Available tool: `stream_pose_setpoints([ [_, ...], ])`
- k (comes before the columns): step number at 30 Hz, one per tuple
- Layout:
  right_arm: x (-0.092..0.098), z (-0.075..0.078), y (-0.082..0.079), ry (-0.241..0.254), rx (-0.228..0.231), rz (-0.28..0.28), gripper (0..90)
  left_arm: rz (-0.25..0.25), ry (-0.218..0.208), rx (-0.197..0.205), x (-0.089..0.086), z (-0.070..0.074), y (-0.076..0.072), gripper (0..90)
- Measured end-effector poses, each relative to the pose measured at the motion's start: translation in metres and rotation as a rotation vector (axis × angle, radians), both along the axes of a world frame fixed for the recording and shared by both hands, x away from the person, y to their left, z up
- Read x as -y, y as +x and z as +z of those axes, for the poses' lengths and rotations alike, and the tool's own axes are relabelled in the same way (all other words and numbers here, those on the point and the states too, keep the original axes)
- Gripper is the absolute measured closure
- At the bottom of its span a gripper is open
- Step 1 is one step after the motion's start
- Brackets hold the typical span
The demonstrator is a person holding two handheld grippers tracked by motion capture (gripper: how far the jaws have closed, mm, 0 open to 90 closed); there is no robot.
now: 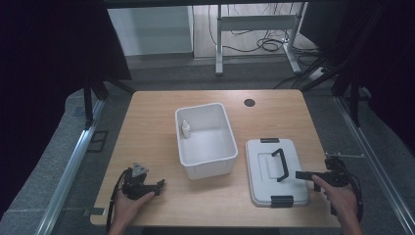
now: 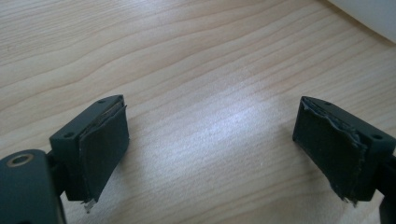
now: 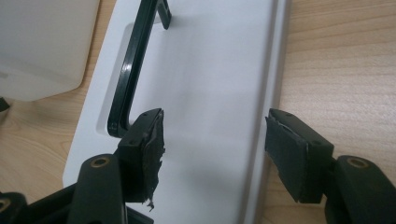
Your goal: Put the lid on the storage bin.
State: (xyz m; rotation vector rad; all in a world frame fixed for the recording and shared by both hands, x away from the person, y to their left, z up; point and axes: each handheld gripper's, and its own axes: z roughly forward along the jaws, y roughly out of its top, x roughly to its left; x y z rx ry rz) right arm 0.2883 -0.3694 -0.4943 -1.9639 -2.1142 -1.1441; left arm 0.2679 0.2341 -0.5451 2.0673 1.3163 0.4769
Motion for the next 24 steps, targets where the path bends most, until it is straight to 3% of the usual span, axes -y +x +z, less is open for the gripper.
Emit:
stream_pose_setpoints([
  [7, -0.0055, 0.0045, 0.0046, -0.017, 0.013, 0.028, 37.6, -0.002, -0.002, 0.003, -0.0014, 0.0003, -0.0026, 12.7],
  [24, -0.0065, 0.0047, 0.0061, -0.031, 0.007, 0.021, 37.6, -0.014, -0.002, 0.004, -0.0058, 0.0002, -0.0038, 12.6],
])
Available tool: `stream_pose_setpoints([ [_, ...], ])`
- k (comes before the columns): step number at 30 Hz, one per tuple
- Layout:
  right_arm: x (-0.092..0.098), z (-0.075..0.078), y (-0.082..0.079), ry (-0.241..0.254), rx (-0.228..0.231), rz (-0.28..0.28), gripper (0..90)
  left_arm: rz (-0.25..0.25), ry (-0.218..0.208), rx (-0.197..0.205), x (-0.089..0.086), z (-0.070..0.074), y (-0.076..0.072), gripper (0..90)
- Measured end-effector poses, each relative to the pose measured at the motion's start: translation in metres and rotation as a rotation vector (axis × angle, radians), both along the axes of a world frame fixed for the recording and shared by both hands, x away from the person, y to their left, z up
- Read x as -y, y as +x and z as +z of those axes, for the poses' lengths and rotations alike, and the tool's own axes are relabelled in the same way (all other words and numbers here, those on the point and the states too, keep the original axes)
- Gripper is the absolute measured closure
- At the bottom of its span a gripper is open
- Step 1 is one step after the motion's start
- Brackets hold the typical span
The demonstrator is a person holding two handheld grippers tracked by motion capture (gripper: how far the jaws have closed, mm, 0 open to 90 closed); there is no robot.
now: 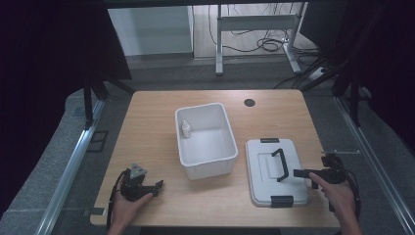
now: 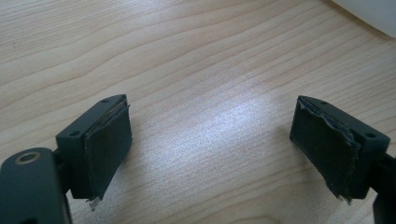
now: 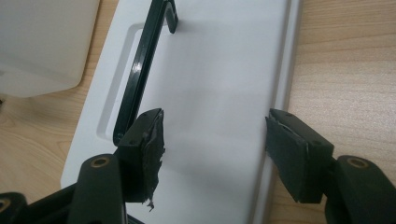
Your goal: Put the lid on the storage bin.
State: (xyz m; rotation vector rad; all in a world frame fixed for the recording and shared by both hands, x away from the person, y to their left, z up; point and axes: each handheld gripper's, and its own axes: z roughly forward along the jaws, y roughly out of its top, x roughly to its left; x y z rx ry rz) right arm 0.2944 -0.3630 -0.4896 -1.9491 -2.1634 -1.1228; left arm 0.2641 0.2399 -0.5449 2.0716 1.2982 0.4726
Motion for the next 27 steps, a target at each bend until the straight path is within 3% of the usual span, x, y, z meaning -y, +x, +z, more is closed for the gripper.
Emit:
stream_pose_setpoints([
  [27, -0.012, 0.025, 0.006, 0.022, 0.022, 0.025, 37.8, -0.003, 0.0, 0.0, -0.001, 0.0, 0.0, 12.6],
])
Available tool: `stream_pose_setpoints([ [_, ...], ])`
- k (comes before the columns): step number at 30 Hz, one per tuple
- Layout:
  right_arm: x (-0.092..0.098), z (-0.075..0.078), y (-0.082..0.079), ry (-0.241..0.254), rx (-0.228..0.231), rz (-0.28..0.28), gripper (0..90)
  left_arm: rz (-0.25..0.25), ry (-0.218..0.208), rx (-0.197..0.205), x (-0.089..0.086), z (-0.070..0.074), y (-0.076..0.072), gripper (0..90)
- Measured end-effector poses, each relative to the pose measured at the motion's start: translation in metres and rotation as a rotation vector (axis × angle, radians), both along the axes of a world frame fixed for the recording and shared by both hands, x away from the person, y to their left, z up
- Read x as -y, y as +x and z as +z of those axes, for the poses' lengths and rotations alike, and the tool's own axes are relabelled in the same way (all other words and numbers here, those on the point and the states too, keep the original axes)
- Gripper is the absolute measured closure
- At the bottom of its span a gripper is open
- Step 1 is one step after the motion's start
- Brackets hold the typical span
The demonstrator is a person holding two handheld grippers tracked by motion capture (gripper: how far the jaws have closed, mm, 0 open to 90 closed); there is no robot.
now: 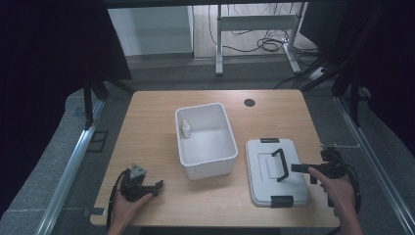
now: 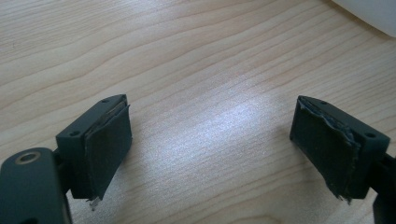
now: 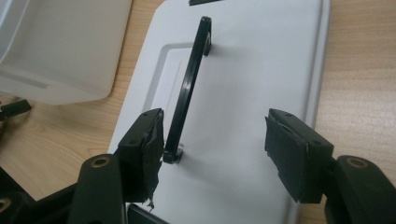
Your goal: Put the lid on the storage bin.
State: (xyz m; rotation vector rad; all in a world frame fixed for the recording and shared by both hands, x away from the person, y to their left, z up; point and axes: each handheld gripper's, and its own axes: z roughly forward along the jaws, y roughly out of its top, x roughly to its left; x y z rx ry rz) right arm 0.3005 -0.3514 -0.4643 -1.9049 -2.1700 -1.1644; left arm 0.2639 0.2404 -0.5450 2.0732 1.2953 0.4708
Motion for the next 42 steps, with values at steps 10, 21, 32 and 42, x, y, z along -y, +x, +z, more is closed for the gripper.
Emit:
stream_pose_setpoints([
  [10, -0.003, 0.006, 0.007, -0.033, -0.046, 0.002, 37.8, 0.0, 0.0, 0.0, -0.001, 0.0, -0.001, 12.6],
  [21, -0.022, 0.019, 0.022, -0.063, -0.079, 0.033, 39.6, -0.001, 0.0, 0.001, -0.001, 0.0, -0.001, 12.6],
  [32, -0.043, 0.04, 0.038, -0.083, -0.153, 0.07, 41.8, 0.001, -0.001, 0.001, -0.001, 0.0, -0.003, 12.6],
  [42, -0.051, 0.037, 0.052, -0.124, -0.251, 0.098, 46.6, -0.002, -0.001, 0.001, -0.001, 0.0, -0.003, 12.6],
])
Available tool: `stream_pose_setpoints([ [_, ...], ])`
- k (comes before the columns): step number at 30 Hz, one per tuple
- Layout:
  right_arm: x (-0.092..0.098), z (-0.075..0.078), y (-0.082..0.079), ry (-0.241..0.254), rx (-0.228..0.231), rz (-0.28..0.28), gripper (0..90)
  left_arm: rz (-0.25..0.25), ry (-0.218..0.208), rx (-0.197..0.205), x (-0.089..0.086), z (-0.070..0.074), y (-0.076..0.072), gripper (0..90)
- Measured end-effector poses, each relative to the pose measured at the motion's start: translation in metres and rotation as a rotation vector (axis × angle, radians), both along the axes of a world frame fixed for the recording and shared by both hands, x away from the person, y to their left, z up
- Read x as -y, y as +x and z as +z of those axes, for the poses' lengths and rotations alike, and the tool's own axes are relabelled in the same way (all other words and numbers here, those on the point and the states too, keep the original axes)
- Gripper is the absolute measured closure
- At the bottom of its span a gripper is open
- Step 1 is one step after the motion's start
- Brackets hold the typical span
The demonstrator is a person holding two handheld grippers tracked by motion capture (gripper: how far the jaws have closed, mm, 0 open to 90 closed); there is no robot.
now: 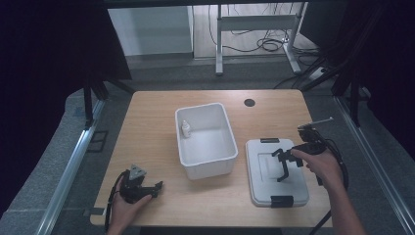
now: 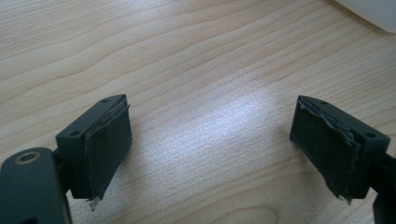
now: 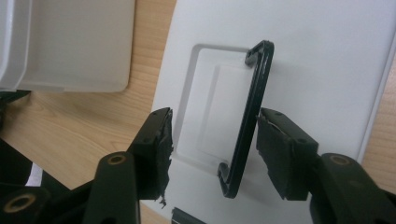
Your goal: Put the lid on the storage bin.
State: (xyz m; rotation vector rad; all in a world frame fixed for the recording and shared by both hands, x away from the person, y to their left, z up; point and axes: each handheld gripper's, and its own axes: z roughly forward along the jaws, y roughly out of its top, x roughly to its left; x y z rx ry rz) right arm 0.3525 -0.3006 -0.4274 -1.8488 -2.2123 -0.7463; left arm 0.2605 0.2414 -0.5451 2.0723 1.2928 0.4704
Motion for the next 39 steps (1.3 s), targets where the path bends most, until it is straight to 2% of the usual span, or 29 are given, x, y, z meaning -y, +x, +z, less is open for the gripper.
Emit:
stream_pose_setpoints([
  [7, -0.007, -0.003, 0.004, -0.034, -0.067, 0.002, 49.4, -0.002, 0.001, 0.0, 0.0, 0.0, -0.001, 12.6],
  [13, -0.009, -0.008, 0.004, -0.047, -0.088, 0.001, 50.4, -0.003, 0.001, 0.0, 0.0, 0.0, -0.001, 12.5],
  [22, -0.006, -0.015, 0.008, -0.084, -0.123, -0.014, 58.3, -0.004, 0.001, -0.001, 0.0, 0.0, -0.002, 12.5],
  [31, -0.001, -0.023, 0.015, -0.074, -0.152, -0.043, 64.5, -0.004, 0.0, 0.0, 0.0, 0.0, -0.002, 12.5],
  [39, -0.002, -0.028, 0.023, -0.082, -0.186, -0.043, 76.9, -0.005, 0.0, 0.0, 0.0, 0.0, -0.003, 12.5],
])
